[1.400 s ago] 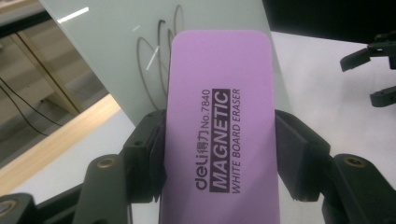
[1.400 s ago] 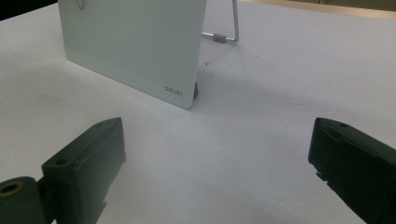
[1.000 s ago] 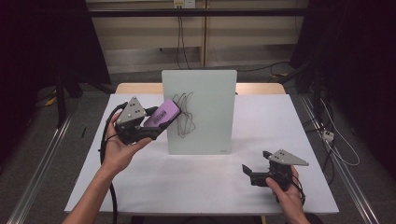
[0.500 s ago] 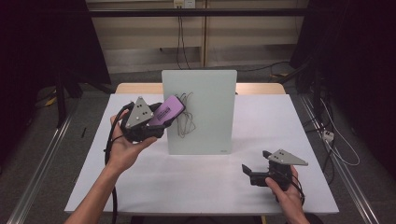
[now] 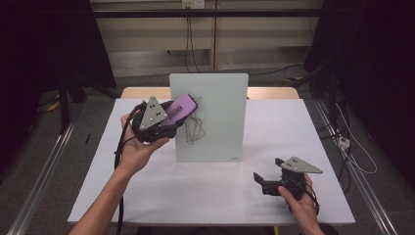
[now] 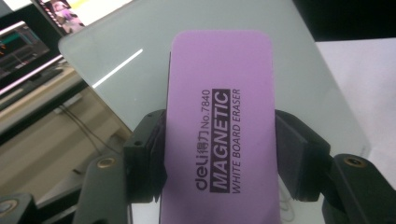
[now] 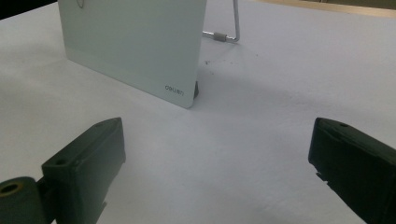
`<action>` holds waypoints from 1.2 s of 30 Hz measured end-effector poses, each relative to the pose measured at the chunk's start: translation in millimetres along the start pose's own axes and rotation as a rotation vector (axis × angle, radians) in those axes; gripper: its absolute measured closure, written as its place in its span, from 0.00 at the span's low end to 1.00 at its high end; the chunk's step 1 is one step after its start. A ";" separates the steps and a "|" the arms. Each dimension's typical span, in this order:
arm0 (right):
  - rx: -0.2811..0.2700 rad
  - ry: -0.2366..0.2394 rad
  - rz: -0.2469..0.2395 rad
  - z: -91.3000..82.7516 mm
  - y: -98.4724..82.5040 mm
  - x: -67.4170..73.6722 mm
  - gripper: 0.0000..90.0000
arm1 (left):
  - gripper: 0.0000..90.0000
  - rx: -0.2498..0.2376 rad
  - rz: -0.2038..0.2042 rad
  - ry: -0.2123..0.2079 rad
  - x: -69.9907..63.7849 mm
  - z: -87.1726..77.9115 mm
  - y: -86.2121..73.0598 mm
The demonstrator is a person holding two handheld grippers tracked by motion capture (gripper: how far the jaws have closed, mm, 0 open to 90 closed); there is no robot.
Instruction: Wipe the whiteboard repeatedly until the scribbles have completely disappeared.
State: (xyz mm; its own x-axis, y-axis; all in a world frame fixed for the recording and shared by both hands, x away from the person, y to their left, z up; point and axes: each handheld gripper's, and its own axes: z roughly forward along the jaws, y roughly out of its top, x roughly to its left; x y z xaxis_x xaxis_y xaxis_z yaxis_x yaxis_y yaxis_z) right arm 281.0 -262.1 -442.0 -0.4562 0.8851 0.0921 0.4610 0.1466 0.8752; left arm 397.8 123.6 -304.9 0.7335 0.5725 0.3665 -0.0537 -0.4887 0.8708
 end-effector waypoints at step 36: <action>0.006 0.023 0.013 1.7 -0.5 -1.2 0.04 | 0.45 -0.002 0.020 0.042 15.6 27.5 22.8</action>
State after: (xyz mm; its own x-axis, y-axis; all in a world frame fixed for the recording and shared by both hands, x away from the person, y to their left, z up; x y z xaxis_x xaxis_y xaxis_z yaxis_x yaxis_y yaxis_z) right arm 282.6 -262.5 -443.4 -0.4676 0.8764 0.1150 0.4720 0.1376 0.8708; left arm 426.6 103.2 -288.3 0.7032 0.5897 0.3971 -0.0691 -0.4992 0.8637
